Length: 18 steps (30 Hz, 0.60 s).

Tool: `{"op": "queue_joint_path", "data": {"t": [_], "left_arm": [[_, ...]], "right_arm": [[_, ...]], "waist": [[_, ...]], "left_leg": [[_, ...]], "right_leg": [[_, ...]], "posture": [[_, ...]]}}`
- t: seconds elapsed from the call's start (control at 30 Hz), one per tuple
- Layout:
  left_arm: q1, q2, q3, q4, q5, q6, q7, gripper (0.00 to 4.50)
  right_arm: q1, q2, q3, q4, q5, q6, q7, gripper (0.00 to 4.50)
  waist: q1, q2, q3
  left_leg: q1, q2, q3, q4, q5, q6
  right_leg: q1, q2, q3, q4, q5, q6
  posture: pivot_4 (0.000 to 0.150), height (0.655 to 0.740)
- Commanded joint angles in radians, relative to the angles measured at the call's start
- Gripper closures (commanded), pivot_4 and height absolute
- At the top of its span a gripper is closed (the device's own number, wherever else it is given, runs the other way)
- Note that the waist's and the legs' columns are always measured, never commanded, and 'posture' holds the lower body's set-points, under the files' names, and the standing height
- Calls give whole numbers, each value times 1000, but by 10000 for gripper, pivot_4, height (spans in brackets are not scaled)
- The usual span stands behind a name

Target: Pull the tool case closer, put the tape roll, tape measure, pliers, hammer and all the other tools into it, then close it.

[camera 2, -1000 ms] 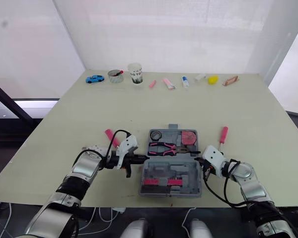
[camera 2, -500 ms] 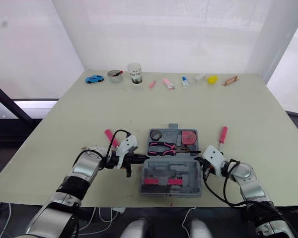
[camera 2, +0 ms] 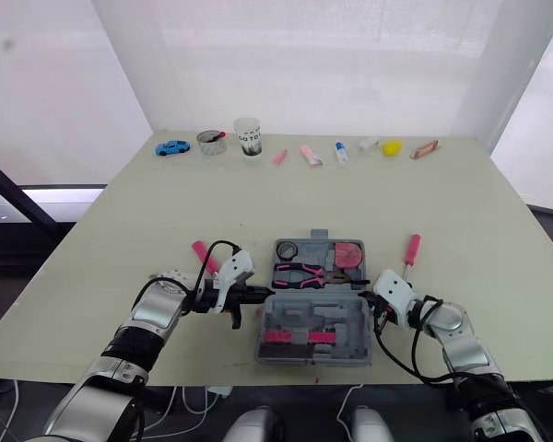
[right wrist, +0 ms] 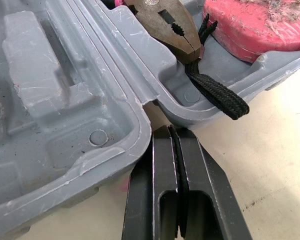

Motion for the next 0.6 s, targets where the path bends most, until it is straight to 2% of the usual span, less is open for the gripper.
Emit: {"op": "queue_joint_path", "data": {"t": [0.03,0.6], "left_arm": [[-9,-23,-27,-26,-17,5,-2,44442],[-5,-23,-31,-36,-18,29,-8,44442]], "right_arm": [[-46,32,27,-38,20,-53,15,45000],[-57,30,26,-2,5,-72,9,45000]], "waist": [[0,0,0],[0,0,0]], "left_leg": [[0,0,0,0,0,0],[0,0,0,0,0,0]], "right_leg": [[0,0,0,0,0,0],[0,0,0,0,0,0]], "posture": [[1500,7400],[1500,7400]]}}
